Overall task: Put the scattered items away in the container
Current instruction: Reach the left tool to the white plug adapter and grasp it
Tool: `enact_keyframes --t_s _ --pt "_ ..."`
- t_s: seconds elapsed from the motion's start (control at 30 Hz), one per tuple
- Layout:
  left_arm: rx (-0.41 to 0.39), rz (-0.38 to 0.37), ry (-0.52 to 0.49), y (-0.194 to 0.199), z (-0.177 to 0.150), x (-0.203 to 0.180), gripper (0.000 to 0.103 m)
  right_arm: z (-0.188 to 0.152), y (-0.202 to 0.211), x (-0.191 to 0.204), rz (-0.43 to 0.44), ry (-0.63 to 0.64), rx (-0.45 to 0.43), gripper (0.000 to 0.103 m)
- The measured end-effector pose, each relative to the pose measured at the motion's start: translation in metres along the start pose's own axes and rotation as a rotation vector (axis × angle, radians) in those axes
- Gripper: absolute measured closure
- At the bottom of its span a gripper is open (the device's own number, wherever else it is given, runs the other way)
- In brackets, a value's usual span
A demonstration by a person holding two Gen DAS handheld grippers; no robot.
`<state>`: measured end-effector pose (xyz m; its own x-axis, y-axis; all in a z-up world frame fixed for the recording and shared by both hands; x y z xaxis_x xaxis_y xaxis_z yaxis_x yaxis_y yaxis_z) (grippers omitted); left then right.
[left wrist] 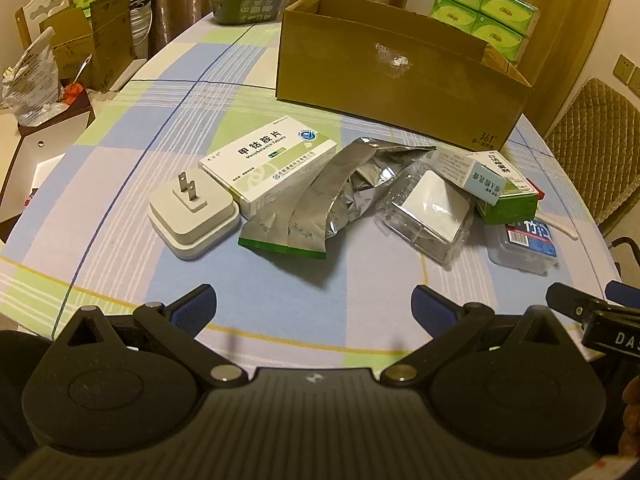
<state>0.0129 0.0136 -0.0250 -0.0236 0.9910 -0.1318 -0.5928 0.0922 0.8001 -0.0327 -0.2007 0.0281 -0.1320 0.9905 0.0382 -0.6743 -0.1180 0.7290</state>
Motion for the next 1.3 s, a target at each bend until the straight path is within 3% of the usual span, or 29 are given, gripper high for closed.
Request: enact_keyframes --t_s 0.57,0.97,1.3 --pt "-0.030 0.021 -0.089 -0.008 0.013 0.017 0.001 0.004 -0.020 0.016 0.018 0.019 0.021 0.002" --pt "-0.040 0.049 -0.283 -0.019 0.027 0.041 0.001 0.009 -0.037 0.025 -0.012 0.002 0.023 0.002" --pt "-0.038 -0.021 -0.334 -0.028 0.044 0.073 0.001 0.009 -0.047 0.027 -0.058 0.006 0.033 0.002"
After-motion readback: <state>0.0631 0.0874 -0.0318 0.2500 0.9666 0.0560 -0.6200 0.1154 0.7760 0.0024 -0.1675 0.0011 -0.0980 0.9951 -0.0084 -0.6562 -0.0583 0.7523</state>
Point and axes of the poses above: each gripper's, at about its wrist camera, not at the fingertips, and y roughly against the way its jaws point, x to its left, z to its top, the point moved 2 cm from there along -y, roughly the way its jaws point, and after that the axes turned 2 degrees about x, right-handed, at the moved point
